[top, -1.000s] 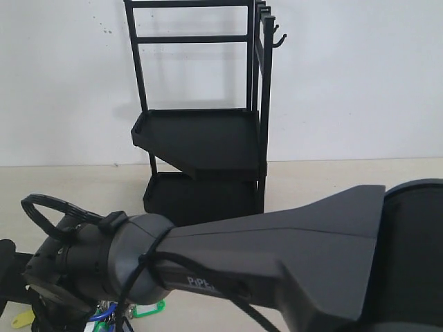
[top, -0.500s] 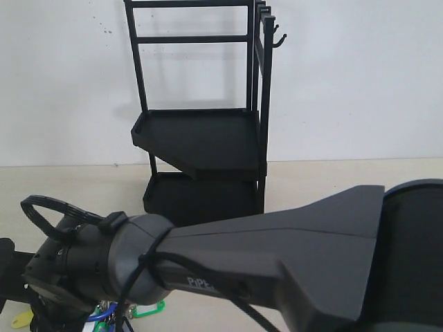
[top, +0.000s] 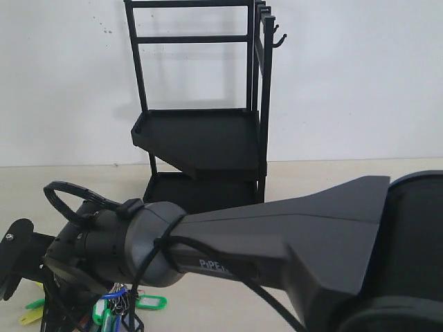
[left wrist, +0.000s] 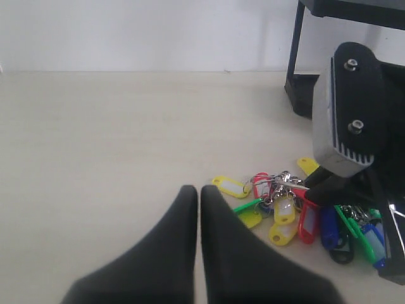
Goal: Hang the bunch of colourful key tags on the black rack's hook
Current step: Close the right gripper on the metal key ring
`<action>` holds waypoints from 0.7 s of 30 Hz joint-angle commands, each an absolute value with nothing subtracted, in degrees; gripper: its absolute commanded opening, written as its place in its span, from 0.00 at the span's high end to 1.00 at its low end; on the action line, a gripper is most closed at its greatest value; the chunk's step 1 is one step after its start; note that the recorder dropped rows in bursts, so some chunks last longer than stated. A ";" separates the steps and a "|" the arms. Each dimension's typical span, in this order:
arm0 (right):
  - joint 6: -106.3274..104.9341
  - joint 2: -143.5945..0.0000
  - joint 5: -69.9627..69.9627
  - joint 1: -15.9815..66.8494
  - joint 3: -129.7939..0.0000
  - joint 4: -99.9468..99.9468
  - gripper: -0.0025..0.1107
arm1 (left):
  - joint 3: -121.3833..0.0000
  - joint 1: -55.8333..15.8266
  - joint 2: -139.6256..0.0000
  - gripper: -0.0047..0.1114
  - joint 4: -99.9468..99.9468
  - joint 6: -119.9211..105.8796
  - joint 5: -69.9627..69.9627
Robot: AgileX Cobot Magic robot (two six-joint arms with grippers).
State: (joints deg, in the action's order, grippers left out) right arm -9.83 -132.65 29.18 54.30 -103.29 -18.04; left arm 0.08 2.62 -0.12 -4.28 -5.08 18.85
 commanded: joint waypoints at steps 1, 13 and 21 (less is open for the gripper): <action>-9.50 -132.63 28.64 54.19 -103.59 -18.38 0.98 | 0.00 2.83 0.00 0.92 -4.70 -4.48 17.96; -4.78 -132.63 29.39 54.19 -103.59 -17.76 0.98 | 0.00 2.83 0.00 0.92 -4.70 -4.48 17.96; -4.78 -132.63 27.01 54.19 -103.59 -18.61 0.97 | 0.00 2.83 0.00 0.92 -4.70 -4.48 17.96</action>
State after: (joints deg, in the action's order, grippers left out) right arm -5.07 -132.65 28.84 54.30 -103.29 -18.35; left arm 0.08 2.62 -0.12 -4.28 -5.08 18.85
